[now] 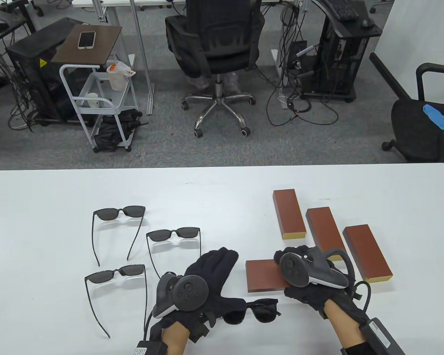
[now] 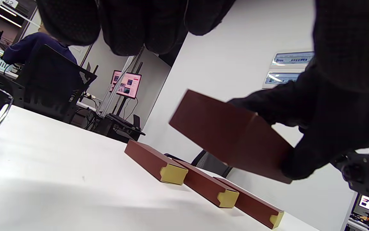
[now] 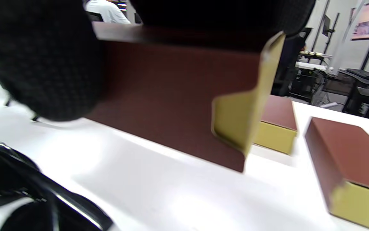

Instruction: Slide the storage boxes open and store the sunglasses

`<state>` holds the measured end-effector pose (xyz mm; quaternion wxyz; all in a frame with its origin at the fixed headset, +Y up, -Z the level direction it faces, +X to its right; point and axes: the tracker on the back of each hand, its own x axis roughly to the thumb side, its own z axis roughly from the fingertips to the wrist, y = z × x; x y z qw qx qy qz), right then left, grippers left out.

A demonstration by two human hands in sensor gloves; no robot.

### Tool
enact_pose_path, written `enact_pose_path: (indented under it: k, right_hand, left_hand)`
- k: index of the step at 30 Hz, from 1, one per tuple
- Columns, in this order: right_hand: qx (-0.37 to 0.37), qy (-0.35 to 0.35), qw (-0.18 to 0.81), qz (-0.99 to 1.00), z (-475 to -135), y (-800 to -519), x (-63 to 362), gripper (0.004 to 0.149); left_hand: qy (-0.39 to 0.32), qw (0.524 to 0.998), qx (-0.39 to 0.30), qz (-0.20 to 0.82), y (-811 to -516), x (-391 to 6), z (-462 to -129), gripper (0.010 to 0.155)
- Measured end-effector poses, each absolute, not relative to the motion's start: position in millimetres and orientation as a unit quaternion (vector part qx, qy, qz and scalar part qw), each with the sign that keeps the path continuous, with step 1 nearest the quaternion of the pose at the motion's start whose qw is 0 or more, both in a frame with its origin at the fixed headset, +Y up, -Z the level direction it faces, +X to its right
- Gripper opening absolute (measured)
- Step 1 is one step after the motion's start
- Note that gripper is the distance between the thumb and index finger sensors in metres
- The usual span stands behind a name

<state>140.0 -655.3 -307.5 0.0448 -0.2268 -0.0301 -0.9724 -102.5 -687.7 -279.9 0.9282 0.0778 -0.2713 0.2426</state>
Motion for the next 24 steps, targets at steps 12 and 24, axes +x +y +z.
enact_pose_path:
  k: [12, 24]
  right_hand:
    - [-0.266, -0.029, 0.018, -0.963, -299.8, -650.1, 106.3, 0.086]
    - [-0.277, -0.010, -0.061, -0.959, -298.6, -659.9, 131.9, 0.087]
  left_hand:
    - [-0.269, 0.935, -0.003, 0.231, -695.3, -103.3, -287.4, 0.099]
    - [-0.261, 0.918, -0.070, 0.291, -695.6, -115.1, -297.0, 0.094]
